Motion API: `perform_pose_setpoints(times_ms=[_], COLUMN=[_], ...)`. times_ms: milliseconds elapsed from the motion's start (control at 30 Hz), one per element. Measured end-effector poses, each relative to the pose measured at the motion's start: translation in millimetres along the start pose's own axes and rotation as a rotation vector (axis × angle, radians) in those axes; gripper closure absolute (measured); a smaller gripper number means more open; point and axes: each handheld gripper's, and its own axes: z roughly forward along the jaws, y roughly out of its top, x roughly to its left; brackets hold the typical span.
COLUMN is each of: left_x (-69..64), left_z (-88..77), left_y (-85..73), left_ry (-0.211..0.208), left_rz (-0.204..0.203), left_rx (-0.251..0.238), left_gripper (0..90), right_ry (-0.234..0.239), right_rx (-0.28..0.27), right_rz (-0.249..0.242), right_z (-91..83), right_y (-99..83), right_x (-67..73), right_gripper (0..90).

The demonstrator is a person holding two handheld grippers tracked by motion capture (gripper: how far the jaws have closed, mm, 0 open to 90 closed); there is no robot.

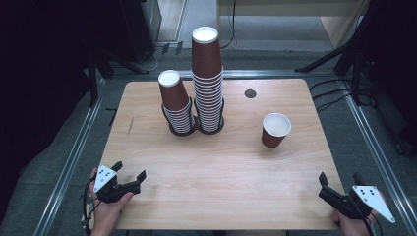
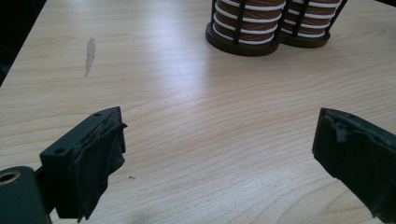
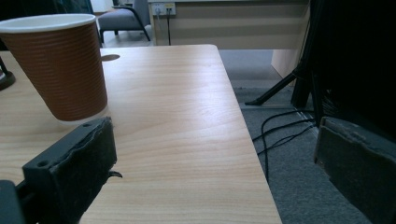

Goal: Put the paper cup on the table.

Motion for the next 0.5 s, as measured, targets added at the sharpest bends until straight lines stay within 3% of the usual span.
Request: perform_pose_setpoints(times_ms=[233,500], left_x=[0.7,1.4], left_z=[1.8,3.5], left_y=[0.4,0.8], left_ry=[-0.022,-0.024], left_rz=[0.005,0.0], left_rx=[0.011,0.024], left_gripper=[2.7,2.7], right_ry=[0.017,0.018], right_rx=[0.063,0.085], right_rz=[-0.022,-0.047], right_z=[6.1,8.8], right_y=[0.1,-1.1], right_x=[0.6,2.8], right_gripper=[0.0,0.0])
